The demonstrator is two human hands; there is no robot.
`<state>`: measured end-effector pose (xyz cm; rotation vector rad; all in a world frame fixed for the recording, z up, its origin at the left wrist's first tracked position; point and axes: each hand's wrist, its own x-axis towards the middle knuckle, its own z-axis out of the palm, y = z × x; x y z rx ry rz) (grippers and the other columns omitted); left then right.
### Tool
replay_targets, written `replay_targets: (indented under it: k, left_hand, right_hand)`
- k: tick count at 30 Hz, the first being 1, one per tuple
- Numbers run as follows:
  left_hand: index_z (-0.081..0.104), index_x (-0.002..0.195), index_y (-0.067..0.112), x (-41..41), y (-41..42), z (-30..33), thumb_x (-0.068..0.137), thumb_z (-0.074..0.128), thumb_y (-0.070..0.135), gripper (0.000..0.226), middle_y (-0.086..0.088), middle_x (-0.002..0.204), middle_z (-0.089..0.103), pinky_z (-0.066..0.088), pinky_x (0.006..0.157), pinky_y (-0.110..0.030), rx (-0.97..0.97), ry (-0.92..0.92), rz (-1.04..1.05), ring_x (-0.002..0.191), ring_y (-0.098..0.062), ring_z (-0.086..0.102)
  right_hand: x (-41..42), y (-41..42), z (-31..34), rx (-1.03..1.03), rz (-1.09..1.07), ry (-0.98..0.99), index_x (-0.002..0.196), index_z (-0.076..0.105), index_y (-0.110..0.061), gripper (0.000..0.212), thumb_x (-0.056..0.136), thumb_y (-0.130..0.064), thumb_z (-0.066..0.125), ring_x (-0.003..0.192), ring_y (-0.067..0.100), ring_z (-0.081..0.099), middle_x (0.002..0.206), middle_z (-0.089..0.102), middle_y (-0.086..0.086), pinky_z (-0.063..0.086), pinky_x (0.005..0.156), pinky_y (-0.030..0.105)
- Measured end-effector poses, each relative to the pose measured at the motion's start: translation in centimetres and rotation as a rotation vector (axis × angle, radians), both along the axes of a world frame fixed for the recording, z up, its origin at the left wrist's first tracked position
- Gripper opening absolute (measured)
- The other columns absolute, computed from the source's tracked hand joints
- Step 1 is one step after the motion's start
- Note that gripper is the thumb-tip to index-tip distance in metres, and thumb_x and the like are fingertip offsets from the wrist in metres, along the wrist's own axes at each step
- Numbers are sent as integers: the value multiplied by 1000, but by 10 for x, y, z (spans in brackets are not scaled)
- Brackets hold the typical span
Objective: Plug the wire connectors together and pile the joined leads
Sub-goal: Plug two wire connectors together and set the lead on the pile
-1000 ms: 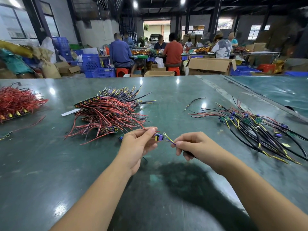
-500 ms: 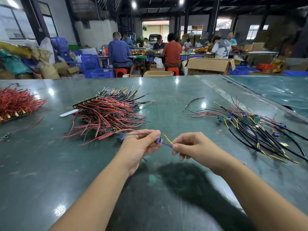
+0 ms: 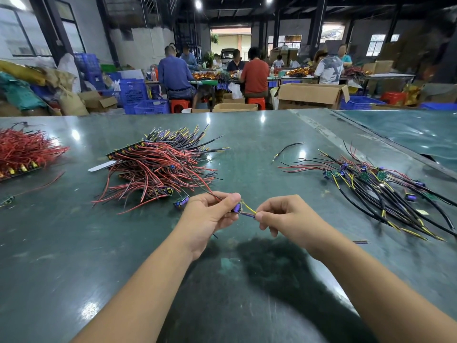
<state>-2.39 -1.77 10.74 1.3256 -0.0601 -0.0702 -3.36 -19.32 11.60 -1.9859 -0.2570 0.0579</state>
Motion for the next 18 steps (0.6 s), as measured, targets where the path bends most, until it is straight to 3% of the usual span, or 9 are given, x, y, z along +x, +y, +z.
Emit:
replay_targets:
  k: [6, 9, 12, 15, 18]
  left_hand:
    - [67, 76, 10, -1, -2, -1, 61, 74, 25, 23, -2, 64, 67, 49, 50, -15, -6, -19, -2, 49, -5, 59]
    - [68, 79, 6, 0, -4, -3, 76, 69, 26, 20, -6, 68, 68, 51, 52, -15, -23, -22, -4, 53, -8, 62]
    - [69, 80, 5, 1, -5, -3, 93, 54, 24, 28, -7, 69, 70, 52, 55, -16, -43, -50, 10, 57, -10, 66]
    - [71, 78, 8, -1, -7, -4, 93, 54, 26, 29, -6, 64, 69, 51, 52, -16, -1, -72, 23, 52, -10, 64]
    - [72, 77, 10, -2, -9, -6, 92, 56, 26, 28, -3, 59, 67, 48, 49, -15, 28, -81, 16, 49, -7, 60]
  right_hand:
    - [-2, 3, -4, -102, 39, -23, 71, 69, -18, 18, 87, -25, 63, 48, 4, 43, 55, 58, -10, 36, 49, 15]
    - [0, 3, -5, -137, -6, -71, 68, 70, -19, 20, 85, -27, 66, 45, 4, 44, 52, 58, -9, 36, 49, 17]
    - [0, 1, -2, -71, 0, -57, 68, 68, -18, 20, 87, -25, 66, 48, 7, 50, 54, 59, -8, 35, 49, 16]
    - [-4, 4, -1, 109, 100, 63, 76, 69, -16, 23, 90, -33, 61, 50, 12, 51, 65, 64, -6, 35, 50, 17]
    - [-6, 12, -3, 94, 59, 35, 74, 70, -18, 28, 84, -43, 66, 46, 10, 45, 61, 62, -6, 35, 47, 17]
